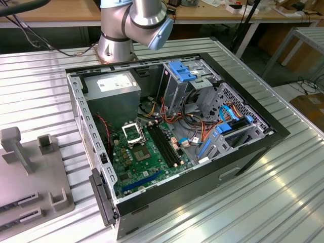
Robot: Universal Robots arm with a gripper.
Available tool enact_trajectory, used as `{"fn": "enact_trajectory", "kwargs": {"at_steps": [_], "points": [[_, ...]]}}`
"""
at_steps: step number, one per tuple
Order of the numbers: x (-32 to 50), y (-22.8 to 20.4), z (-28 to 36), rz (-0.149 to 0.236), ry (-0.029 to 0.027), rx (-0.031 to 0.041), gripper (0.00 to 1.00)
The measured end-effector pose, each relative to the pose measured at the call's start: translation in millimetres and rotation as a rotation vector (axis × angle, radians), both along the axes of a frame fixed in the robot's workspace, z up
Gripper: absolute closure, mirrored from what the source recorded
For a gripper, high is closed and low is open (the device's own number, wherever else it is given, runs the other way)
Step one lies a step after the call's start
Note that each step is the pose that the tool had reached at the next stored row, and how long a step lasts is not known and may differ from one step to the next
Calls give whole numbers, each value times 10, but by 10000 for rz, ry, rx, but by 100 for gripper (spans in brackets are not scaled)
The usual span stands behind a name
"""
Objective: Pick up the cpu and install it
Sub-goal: 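Pick up the cpu and move it towards the insertion slot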
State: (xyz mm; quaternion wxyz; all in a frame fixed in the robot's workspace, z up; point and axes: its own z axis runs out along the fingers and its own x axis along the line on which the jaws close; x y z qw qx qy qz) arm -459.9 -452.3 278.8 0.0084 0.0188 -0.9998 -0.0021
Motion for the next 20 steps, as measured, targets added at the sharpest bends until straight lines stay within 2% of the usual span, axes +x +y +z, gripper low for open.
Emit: {"fn": "enact_trajectory", "kwargs": {"at_steps": [20], "points": [[0,0,54,0,0,0,52]]}}
